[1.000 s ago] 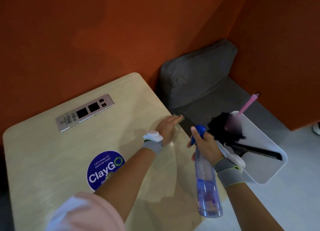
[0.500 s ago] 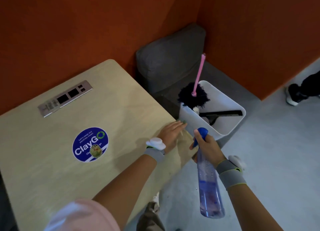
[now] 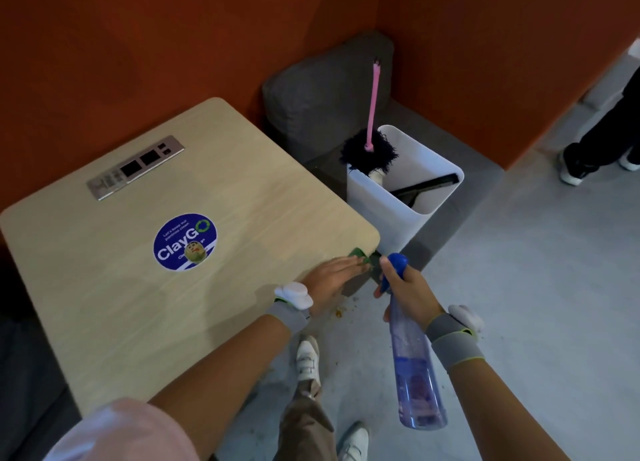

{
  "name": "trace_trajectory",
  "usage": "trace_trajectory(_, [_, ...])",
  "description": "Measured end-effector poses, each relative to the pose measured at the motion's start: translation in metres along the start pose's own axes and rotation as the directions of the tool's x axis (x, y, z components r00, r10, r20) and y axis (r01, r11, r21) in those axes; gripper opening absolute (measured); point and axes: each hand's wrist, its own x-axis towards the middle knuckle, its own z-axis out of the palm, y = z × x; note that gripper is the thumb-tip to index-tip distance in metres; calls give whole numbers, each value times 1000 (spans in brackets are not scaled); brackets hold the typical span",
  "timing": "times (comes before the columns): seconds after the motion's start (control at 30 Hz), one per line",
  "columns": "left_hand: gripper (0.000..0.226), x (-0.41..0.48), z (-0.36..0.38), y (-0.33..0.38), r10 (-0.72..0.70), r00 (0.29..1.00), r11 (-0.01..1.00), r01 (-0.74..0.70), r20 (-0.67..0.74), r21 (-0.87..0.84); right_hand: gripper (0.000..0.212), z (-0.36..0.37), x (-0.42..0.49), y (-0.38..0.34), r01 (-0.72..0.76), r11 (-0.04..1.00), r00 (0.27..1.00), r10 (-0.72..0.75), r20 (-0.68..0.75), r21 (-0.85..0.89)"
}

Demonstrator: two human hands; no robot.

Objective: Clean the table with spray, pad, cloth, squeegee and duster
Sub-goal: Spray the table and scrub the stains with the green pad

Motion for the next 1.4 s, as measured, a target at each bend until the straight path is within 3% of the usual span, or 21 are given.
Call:
trace_trajectory(0.27, [77, -71, 15, 23, -92, 985, 994, 81, -148, -80, 52, 19, -34, 7, 8, 1000, 999, -7, 53, -19])
trace_trajectory(0.33, [78, -72, 15, 34, -107, 988, 991, 96, -111, -98, 55, 22, -42, 13, 10, 998, 999, -7, 51, -55])
trace_trajectory(0.4, [63, -72, 20, 48, -200, 978, 968, 188, -59, -169, 52, 20, -51, 18, 7, 999, 998, -4, 61, -46])
trace_trajectory(0.5, [43, -69, 44, 60, -367, 928, 834, 301, -58, -463, 44, 9, -62, 23, -21, 1000, 997, 20, 70, 9])
trace_trajectory(0.6, [46, -51, 65, 70, -513, 856, 697, 367, -71, -616, 35, -11, -69, 35, -41, 997, 998, 38, 47, 60])
trace_trajectory(0.83, [34, -10, 82, 86, -656, 755, 547, 490, 16, -679, 40, -40, -70, 63, -43, 992, 994, 55, -99, 116])
trace_trajectory(1.03, [33, 61, 120, 67, -763, 611, 255, 583, 210, -771, 39, -64, -43, 79, -18, 983, 971, 61, -232, 182])
trace_trajectory(1.13, [36, 83, 138, 53, -773, 595, 216, 574, 221, -790, 44, -65, -26, 83, -21, 990, 972, 52, -228, 139])
trace_trajectory(1.27, [41, 133, 174, 15, -760, 590, 112, 531, 272, -840, 30, -75, 28, 102, 15, 990, 968, 21, -252, 140])
trace_trajectory(1.4, [46, 171, 203, -15, -751, 584, 0, 468, 310, -884, 31, -79, 64, 126, -12, 989, 956, 56, -288, 150])
